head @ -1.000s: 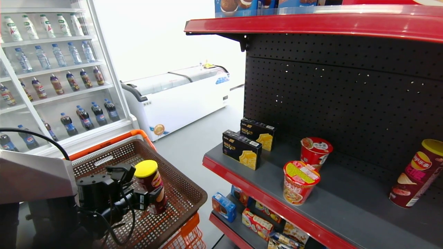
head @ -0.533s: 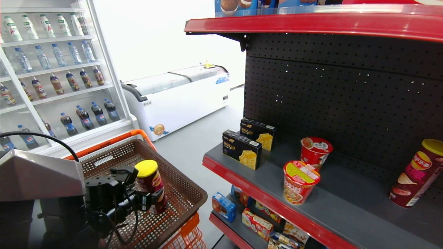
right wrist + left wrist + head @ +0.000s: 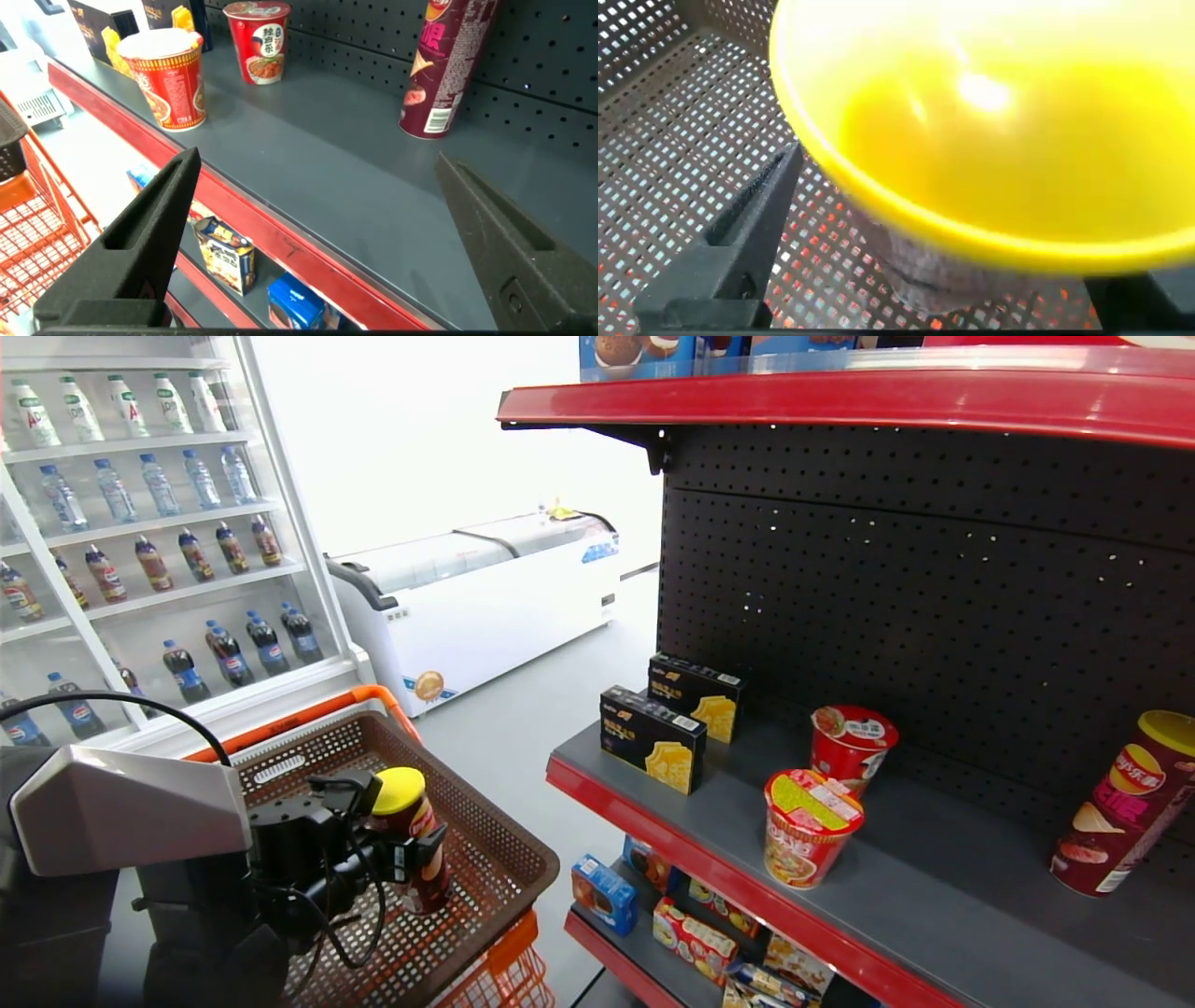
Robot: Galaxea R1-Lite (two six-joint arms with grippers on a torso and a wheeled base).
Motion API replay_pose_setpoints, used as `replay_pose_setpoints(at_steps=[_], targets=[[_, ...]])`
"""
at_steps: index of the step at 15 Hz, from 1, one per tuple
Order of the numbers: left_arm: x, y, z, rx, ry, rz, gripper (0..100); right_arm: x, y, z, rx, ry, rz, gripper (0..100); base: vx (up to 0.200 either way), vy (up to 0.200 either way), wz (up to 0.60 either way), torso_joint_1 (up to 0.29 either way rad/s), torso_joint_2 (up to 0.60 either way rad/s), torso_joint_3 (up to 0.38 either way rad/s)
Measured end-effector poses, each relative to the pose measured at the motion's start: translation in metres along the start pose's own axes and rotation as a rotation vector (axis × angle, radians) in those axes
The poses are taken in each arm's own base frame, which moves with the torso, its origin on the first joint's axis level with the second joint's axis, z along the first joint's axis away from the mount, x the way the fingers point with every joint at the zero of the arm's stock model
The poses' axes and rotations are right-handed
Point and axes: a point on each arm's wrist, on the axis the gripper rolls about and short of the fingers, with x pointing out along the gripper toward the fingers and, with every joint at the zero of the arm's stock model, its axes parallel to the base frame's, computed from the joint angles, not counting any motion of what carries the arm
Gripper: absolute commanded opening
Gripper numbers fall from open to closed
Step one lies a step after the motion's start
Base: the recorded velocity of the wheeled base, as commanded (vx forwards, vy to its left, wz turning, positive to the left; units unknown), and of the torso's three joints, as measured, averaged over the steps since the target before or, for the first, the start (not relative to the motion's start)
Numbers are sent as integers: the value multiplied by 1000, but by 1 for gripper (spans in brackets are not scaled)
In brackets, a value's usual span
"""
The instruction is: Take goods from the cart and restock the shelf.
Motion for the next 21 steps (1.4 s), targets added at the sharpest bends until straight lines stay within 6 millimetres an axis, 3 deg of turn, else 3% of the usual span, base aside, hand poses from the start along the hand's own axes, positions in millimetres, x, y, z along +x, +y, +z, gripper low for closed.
replay_pose_setpoints(at_steps=[4,5,14,17,21], targets=[[10,0,-1,2,-16,-1,100,0,0,0,0,0,0,100,0,0,0,0,0,0],[12,1,0,4,-22,0,0,0,0,0,0,1,0,100,0,0,0,0,0,0],[12,-3,-1,42,-16,-14,0,0,0,0,0,0,0,100,0,0,0,0,0,0],[2,-5,21,40,-79,-17,0,0,0,0,0,0,0,100,0,0,0,0,0,0],[-38,-6,50,39,-73,-17,0,0,0,0,0,0,0,100,0,0,0,0,0,0]])
